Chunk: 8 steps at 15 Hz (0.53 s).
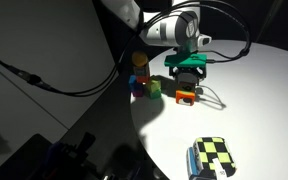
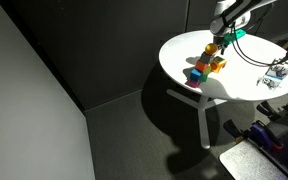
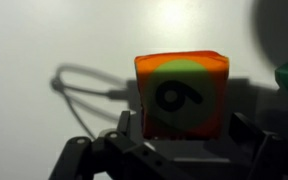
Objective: Put the orange plushy cube on the table
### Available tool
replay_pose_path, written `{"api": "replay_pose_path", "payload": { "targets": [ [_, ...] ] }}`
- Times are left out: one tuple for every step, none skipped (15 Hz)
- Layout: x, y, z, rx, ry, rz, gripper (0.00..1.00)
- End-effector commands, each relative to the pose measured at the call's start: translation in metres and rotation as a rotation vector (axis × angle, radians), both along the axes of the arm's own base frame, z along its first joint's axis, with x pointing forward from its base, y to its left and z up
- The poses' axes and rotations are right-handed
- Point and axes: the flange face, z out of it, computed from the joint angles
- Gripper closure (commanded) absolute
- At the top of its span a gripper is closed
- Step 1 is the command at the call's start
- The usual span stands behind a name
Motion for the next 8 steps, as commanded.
{"api": "replay_pose_path", "payload": {
  "targets": [
    [-0.003,-0.005,0.021,0.034,-0.027,-0.001,0.0],
    [-0.003,-0.006,0.026,0.038,-0.033,-0.001,0.0],
    [-0.004,-0.006,0.029,0.044,-0.036,-0.001,0.0],
    [-0.004,-0.007,0.034,0.052,-0.043,-0.002,0.0],
    [-0.005,-0.008,0.038,0.06,-0.05,-0.004,0.0],
    [-0.006,-0.009,0.043,0.067,-0.057,-0.004,0.0],
    [-0.007,-0.01,0.047,0.076,-0.064,-0.004,0.0],
    [-0.008,-0.011,0.052,0.083,-0.07,-0.004,0.0]
  ]
}}
